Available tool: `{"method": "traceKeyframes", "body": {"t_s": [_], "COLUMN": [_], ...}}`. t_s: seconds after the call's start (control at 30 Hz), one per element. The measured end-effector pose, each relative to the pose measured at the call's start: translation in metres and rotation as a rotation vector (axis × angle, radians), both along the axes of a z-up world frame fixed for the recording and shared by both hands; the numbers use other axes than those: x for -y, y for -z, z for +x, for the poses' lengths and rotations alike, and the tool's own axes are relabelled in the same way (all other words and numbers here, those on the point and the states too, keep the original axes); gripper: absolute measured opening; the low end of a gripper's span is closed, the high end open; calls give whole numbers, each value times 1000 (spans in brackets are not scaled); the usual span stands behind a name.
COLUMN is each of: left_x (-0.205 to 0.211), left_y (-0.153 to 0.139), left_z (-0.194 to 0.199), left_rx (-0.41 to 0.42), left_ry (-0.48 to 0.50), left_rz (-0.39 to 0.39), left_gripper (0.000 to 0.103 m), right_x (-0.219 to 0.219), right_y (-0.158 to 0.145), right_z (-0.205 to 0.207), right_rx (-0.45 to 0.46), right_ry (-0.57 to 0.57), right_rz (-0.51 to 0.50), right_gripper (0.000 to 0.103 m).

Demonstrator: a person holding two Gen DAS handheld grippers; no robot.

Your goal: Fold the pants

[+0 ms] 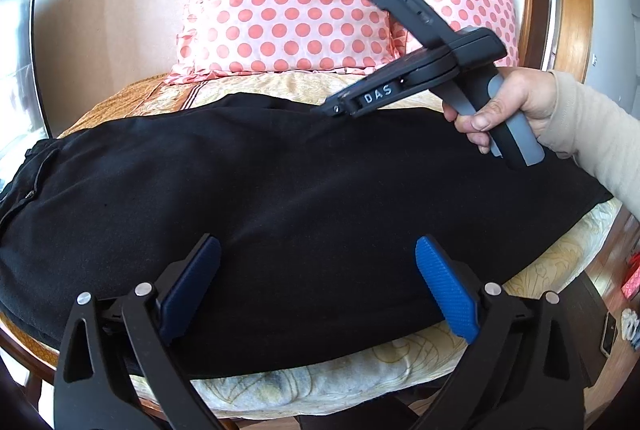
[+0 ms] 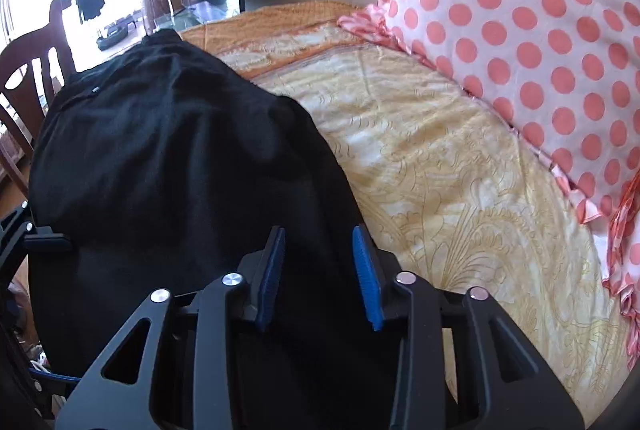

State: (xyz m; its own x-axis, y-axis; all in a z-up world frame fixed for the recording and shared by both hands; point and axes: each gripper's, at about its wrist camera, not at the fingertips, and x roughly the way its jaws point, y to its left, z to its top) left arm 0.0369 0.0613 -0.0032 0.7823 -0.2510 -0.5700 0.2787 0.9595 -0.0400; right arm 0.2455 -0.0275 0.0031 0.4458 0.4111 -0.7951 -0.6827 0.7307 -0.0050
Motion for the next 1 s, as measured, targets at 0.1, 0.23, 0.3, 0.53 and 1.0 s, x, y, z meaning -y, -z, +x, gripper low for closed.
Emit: {"method": "traceKeyframes", "body": {"t_s": [0.1, 0.23, 0.3, 0.53, 1.0], "left_x": [-2, -3, -1, 1, 32], "left_y": [0, 0, 0, 2, -24], "left_z": [-1, 1, 2, 1, -12], "left_rx": [2, -1, 1, 11, 54], "left_ry": [9, 11, 11, 16, 102], "left_rz": [-6, -17, -10, 13, -101], "left_gripper": [98, 100, 100, 100, 100], "right_x": [-3, -9, -11, -11, 123], "right_y": [-1, -9, -12, -3, -21], "right_z": [-6, -3, 1, -1, -93], "right_rx": [5, 122, 144, 196, 142], "right_ry": [-23, 28, 33, 59, 324], "right_rz": [7, -67, -82, -186, -107], "right_gripper": [1, 1, 1, 15, 50]}}
